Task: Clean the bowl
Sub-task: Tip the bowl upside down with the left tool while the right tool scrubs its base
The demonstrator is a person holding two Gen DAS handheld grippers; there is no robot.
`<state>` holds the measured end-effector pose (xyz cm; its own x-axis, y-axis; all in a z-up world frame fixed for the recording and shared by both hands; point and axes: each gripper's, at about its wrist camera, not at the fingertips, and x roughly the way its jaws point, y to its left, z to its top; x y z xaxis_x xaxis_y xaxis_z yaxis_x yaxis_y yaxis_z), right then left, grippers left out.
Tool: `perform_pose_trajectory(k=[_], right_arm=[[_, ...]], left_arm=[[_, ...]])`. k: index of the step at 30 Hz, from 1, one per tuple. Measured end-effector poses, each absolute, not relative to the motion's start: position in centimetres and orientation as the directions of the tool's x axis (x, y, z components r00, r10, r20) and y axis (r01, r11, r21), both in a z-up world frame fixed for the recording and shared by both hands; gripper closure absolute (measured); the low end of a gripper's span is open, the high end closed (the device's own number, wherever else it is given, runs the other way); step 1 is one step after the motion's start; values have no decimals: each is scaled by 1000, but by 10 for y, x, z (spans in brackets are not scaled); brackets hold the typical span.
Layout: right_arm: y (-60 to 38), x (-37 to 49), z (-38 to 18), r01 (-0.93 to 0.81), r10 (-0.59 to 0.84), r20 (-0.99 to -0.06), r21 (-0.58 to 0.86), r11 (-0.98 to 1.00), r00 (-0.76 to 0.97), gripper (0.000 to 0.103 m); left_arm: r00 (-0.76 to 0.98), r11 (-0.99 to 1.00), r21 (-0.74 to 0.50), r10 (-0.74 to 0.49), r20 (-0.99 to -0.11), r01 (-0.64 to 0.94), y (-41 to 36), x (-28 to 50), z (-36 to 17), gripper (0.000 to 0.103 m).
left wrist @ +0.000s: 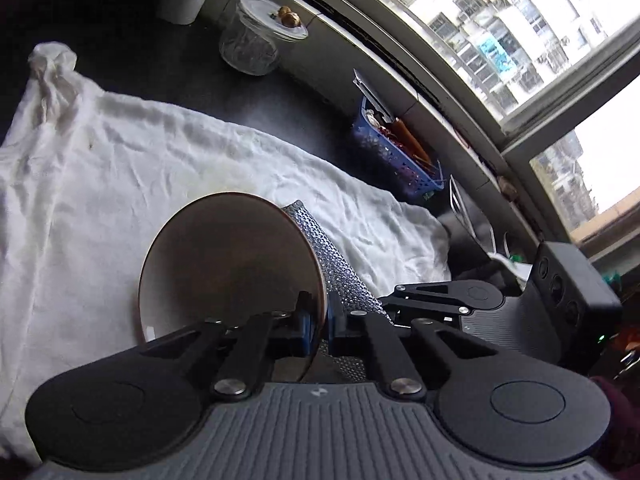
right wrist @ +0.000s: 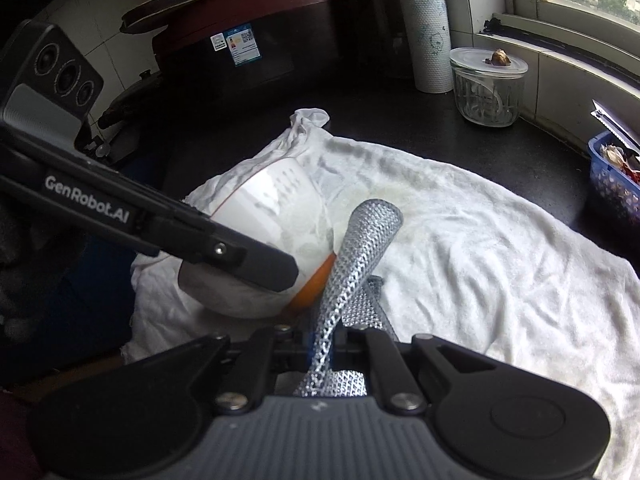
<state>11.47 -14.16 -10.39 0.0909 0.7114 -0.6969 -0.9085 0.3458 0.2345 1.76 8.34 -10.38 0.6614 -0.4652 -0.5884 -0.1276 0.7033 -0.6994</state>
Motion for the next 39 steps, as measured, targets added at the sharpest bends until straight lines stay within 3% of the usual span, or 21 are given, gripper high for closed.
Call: perform_pose_trajectory(k=[3,7,10,13,21,27,34,39], right_arm=[[-140,116,-105,-919,702,-705,201,338,104,96],[-135,113,-102,-953,705,-702,139,270,98,97],[-132,98,-93,-991,714,-693,-11,133,103,96],[-134,82,-88,-986,703,-705,-163,-26,98,96],[-139,82,-80,-953,687,-720,-267,-146,97,97],[-142,48,-80,-862,658,-751,-373,-344,62,98],[-141,61,-80,-880,656,-743,-393,-267,133,98],[-138,59,-82,-864,659,-736,-425,-271,155,98]], left_arm=[[713,566,-813,-514,-477,-136,100,9,-111,98],[722,541,-833,-529,-446,-118,100,8,-110,98],[709,533,-842,-561,-427,-86,101,11,-107,98],[671,559,-828,-604,-431,-29,97,12,-101,99],[664,608,-794,-599,-447,14,88,15,-88,98],[641,613,-789,-622,-451,40,89,15,-87,98],[619,606,-790,-655,-433,89,78,13,-80,98],[656,648,-761,-587,-474,30,81,14,-84,97]])
